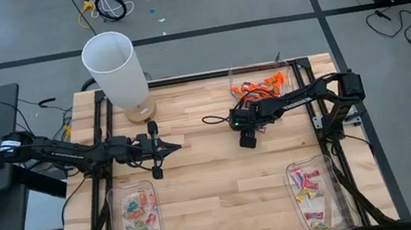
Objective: Sort candy
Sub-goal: Put the pink candy into the bottom right transparent bin
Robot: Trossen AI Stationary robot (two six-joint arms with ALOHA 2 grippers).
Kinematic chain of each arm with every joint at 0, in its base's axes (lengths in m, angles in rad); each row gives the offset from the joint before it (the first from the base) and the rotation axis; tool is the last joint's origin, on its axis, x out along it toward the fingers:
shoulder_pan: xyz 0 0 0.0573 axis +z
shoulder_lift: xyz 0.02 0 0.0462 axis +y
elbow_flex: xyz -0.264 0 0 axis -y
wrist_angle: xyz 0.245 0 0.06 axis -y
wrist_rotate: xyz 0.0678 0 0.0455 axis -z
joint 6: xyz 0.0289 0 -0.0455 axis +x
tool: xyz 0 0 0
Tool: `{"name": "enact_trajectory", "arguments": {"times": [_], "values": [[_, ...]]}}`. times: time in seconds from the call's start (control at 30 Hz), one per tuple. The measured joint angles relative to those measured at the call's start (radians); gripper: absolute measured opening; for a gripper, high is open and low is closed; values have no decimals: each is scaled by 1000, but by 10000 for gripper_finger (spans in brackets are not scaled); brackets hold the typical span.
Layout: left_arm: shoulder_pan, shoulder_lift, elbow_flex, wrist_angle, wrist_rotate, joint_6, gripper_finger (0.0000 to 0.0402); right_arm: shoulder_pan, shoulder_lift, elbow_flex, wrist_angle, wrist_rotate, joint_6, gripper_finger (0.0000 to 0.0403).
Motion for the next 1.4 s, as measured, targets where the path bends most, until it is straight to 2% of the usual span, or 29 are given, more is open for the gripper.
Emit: {"name": "enact_trajectory", "arguments": {"times": [0.2,0.43,0.67,1.03,1.4], "values": [[0,0,0,0,0,0,5,-4,0,-1,4,-18,0,167],[0,0,0,-2,0,0,5,-25,1,-1,5,-93,5,101],[0,0,0,-8,0,0,5,-24,1,5,0,-113,30,48],[0,0,0,-30,0,86,5,-6,5,23,-14,-121,148,44],[0,0,0,-20,0,132,5,99,5,25,-6,-165,394,43]]}}
